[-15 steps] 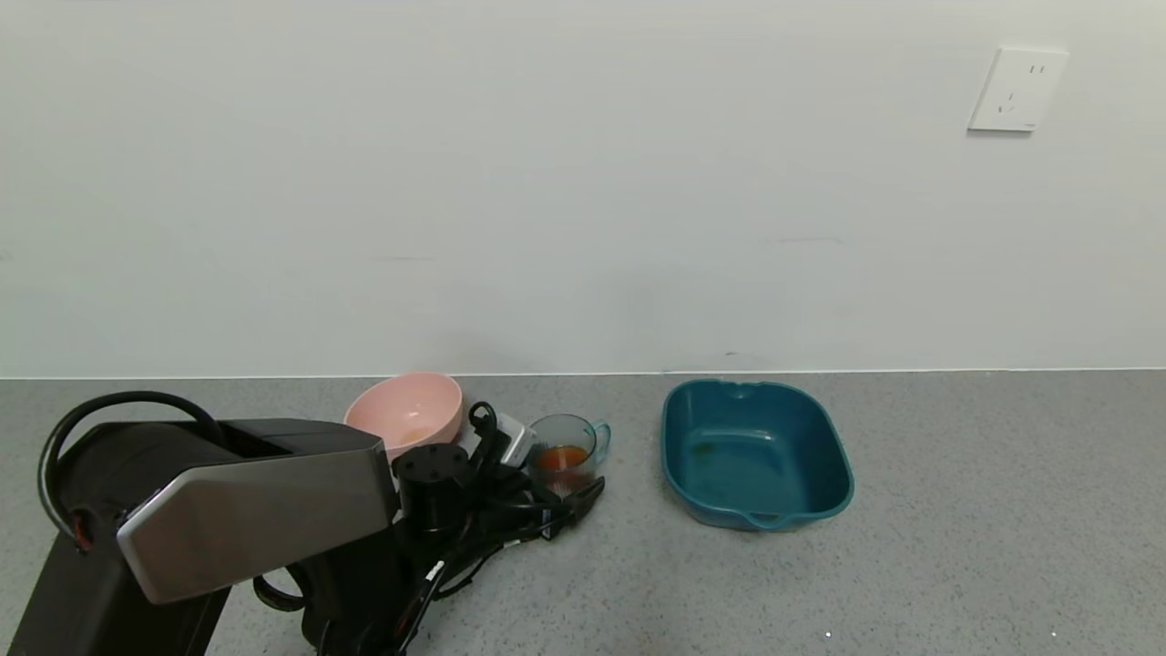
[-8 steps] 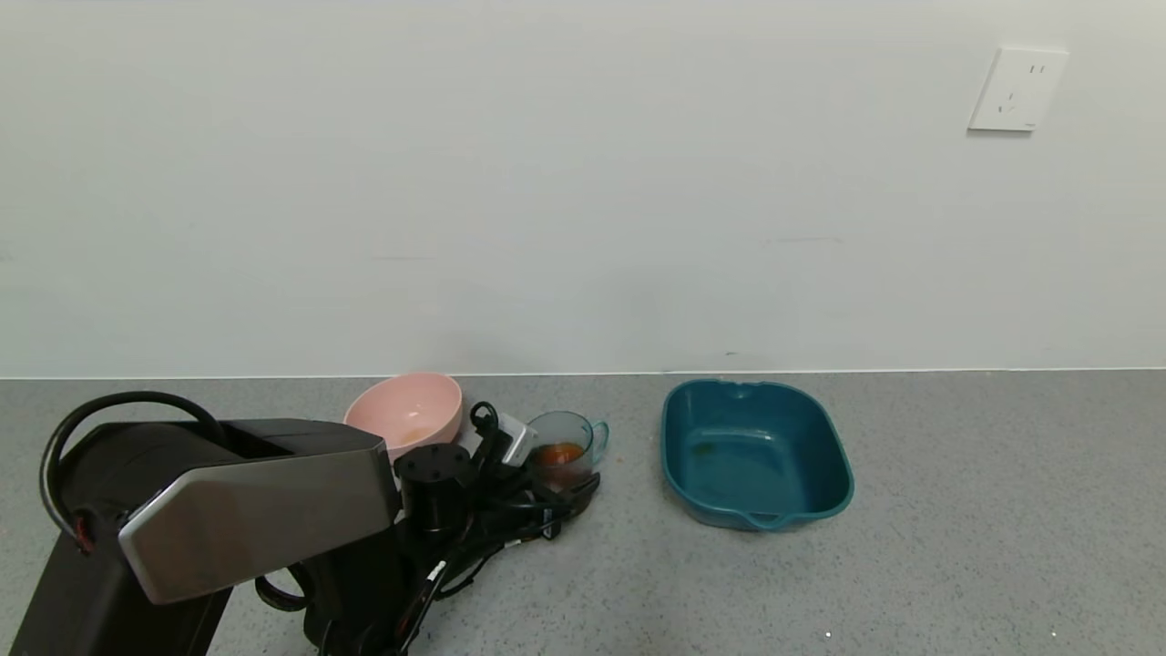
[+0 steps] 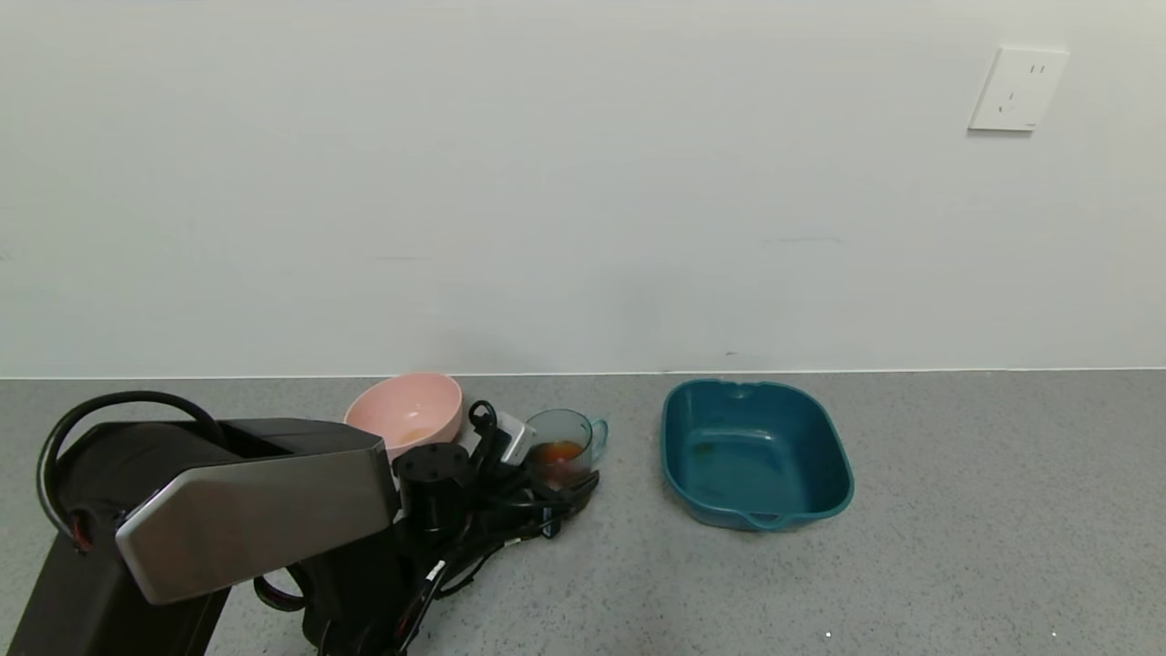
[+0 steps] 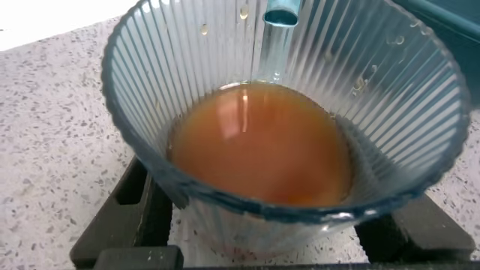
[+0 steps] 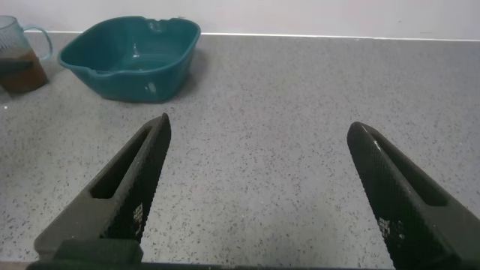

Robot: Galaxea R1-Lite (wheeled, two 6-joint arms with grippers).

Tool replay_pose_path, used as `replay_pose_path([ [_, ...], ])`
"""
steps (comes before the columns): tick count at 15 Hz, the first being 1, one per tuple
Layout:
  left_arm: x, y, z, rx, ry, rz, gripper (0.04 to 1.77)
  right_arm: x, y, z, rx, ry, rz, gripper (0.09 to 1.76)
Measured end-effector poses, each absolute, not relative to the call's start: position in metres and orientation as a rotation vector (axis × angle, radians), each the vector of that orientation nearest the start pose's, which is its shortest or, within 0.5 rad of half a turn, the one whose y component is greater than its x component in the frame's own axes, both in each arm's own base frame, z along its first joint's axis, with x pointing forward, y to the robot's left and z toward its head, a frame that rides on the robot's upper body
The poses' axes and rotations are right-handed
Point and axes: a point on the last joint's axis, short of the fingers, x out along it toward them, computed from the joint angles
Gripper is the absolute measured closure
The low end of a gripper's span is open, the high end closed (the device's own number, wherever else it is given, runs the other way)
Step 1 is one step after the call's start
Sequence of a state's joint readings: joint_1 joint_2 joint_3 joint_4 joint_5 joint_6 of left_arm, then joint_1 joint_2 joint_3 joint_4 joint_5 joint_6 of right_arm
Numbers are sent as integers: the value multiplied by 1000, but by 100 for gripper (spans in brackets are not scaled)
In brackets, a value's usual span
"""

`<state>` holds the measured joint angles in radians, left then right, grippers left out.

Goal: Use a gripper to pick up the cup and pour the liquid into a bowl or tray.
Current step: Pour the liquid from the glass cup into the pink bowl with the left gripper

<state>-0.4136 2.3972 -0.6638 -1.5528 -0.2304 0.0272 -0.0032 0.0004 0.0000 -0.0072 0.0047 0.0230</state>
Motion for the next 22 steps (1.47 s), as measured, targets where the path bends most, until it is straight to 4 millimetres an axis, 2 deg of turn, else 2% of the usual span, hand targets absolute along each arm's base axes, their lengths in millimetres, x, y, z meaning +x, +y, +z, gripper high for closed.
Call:
replay_pose_path([
  [6, 333, -151, 4, 46, 175, -612, 49, -23, 0, 76, 23, -7, 1, 14],
  [11, 331, -149, 18, 54, 193, -560, 49, -23, 0, 76, 23, -7, 1, 14],
  [16, 331, -140, 53, 60, 191, -477, 49, -23, 0, 76, 23, -7, 1, 14],
  [22, 342, -113, 98, 49, 164, -378, 49, -23, 0, 76, 23, -7, 2, 14],
])
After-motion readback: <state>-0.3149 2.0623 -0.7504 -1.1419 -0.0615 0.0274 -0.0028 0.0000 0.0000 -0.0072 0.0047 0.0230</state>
